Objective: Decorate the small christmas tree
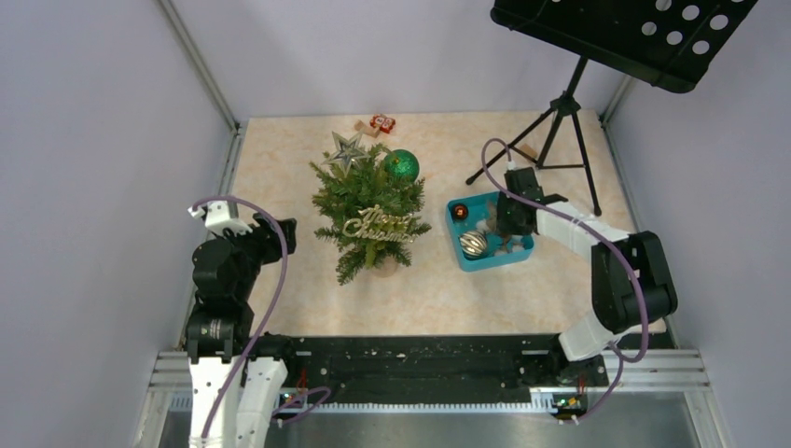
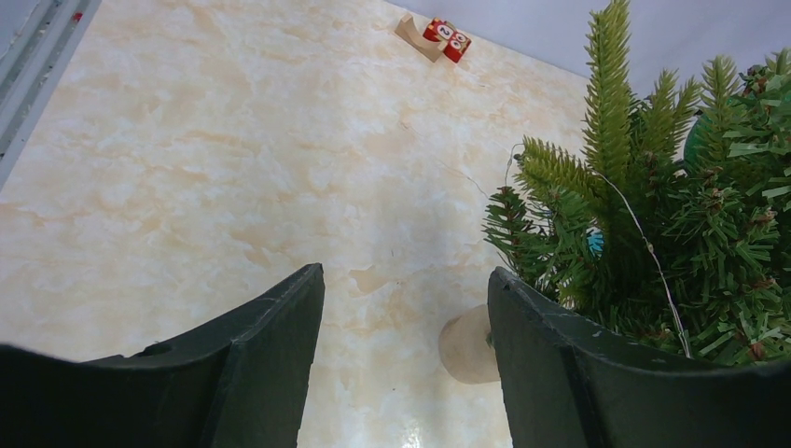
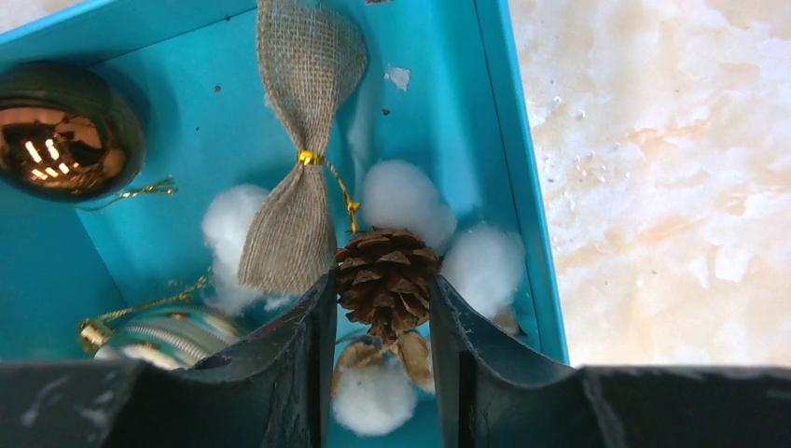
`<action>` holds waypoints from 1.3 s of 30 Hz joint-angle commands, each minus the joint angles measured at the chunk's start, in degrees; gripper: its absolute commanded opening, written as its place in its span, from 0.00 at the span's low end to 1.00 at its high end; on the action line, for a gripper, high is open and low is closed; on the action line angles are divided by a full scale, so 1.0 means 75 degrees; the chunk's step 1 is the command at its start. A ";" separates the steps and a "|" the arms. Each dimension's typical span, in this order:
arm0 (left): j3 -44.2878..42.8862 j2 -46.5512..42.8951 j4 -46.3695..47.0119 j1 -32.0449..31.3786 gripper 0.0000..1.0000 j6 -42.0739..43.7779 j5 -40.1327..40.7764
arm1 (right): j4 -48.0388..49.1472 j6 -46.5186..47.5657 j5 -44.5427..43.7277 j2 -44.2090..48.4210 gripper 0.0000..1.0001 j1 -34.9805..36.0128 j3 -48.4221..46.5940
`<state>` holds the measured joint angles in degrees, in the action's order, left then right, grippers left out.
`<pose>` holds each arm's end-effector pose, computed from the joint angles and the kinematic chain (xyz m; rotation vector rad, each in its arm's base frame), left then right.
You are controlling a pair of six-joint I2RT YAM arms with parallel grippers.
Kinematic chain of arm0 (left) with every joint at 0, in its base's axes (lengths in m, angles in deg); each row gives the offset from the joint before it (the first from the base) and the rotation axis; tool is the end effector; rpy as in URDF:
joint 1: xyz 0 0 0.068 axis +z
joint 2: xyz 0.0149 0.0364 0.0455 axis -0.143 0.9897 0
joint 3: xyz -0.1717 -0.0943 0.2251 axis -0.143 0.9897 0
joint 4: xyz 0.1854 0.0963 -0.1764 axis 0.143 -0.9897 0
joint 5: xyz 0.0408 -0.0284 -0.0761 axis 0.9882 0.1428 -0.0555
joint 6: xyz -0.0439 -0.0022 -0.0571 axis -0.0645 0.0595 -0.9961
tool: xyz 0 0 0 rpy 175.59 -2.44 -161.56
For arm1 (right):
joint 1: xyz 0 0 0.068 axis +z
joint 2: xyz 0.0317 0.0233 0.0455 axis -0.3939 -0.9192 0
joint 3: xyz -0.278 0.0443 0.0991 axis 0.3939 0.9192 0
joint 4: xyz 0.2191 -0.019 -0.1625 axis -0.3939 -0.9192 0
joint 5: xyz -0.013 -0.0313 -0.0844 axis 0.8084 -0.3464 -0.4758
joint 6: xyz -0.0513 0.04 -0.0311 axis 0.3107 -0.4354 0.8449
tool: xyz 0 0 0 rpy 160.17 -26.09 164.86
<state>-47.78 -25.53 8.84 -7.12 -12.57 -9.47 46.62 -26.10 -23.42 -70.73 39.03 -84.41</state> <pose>0.1139 -0.0036 0.3503 -0.2981 1.7512 -0.3600 0.3245 0.0842 0.1823 0.1083 2.5712 0.0610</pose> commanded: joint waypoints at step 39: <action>0.0099 0.0204 0.1175 0.0060 0.68 0.0248 -0.2258 | 0.2016 -0.1749 0.7576 0.2900 0.08 0.0902 -0.3204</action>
<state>-46.62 -24.52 13.74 -7.01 -11.57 -23.89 52.96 -33.79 29.23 -46.68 41.46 -106.14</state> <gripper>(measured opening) 0.687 0.343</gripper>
